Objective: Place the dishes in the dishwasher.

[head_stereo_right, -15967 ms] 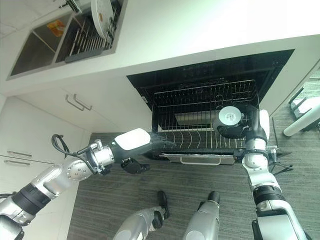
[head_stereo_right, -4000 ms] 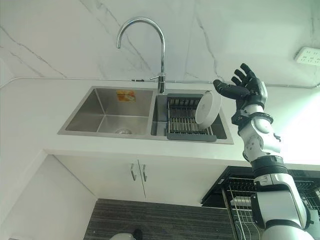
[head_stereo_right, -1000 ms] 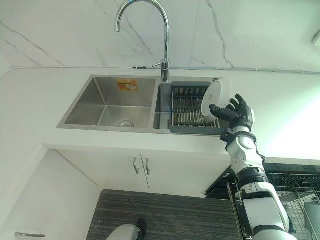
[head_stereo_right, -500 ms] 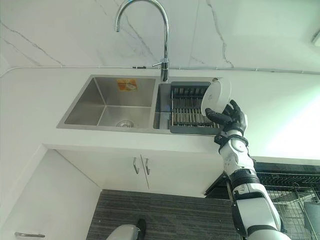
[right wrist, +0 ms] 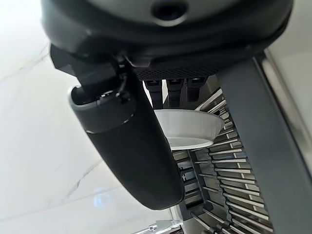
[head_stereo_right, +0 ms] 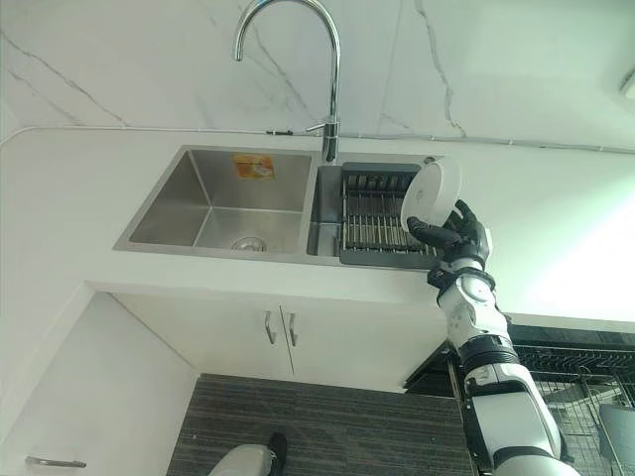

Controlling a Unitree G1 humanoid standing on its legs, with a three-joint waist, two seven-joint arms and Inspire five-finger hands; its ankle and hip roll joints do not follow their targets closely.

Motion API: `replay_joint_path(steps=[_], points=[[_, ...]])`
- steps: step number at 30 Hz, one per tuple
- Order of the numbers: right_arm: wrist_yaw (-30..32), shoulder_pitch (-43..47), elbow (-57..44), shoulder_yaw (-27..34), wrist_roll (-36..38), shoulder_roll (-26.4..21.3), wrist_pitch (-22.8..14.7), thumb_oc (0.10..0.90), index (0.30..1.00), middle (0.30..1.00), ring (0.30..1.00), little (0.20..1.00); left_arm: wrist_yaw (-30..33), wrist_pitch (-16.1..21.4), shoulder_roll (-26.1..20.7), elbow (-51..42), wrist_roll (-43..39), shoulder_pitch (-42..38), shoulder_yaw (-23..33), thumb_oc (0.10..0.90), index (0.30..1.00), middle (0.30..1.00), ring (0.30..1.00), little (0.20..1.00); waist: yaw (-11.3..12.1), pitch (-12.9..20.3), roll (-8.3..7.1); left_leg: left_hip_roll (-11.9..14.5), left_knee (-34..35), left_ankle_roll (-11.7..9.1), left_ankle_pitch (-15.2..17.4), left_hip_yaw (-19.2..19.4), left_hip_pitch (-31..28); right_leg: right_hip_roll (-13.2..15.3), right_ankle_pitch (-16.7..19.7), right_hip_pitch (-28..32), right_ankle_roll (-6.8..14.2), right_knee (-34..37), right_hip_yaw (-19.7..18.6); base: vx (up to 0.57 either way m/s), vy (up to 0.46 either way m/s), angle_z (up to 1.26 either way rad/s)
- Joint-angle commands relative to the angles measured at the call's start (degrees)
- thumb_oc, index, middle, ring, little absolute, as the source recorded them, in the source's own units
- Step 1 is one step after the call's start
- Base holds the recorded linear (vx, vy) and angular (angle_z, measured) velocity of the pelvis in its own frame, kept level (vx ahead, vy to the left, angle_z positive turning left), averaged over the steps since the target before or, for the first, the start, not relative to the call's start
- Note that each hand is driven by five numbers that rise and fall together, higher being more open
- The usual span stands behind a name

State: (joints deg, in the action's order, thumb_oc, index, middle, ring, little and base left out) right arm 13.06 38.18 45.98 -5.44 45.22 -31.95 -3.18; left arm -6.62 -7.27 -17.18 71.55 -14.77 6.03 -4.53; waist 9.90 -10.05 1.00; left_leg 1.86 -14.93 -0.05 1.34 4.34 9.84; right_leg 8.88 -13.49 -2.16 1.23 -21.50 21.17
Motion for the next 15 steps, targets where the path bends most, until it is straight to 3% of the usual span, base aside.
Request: replay_joint_path(steps=[1, 15], points=[[-1.41, 7.03, 0.13, 3.20, 0.42, -5.02, -4.44, 0.800, 0.900, 0.900, 0.900, 0.900, 1.18, -0.25, -3.77, 0.92, 2.16, 1.45, -1.87, 0.800, 0.900, 0.900, 0.900, 0.900, 0.99, 0.28, -0.27, 1.10, -2.26, -2.75, 10.11, 0.78, -0.69, 2.71, -0.02, 2.28, 4.91, 4.32, 0.33, 0.00, 0.000, 0.00], [-2.13, 11.96, 2.84, 2.61, 0.62, -9.26, -4.45, 0.800, 0.900, 0.900, 0.900, 0.900, 1.47, -0.90, -4.00, -0.46, 0.89, -0.02, -3.28, 0.800, 0.900, 0.900, 0.900, 0.900, 1.99, -1.73, 1.13, 0.32, -2.26, -2.52, 9.34, -0.23, 1.01, 3.46, 0.82, 1.41, 5.04, 4.32, 1.32, 0.00, 0.015, 0.04]])
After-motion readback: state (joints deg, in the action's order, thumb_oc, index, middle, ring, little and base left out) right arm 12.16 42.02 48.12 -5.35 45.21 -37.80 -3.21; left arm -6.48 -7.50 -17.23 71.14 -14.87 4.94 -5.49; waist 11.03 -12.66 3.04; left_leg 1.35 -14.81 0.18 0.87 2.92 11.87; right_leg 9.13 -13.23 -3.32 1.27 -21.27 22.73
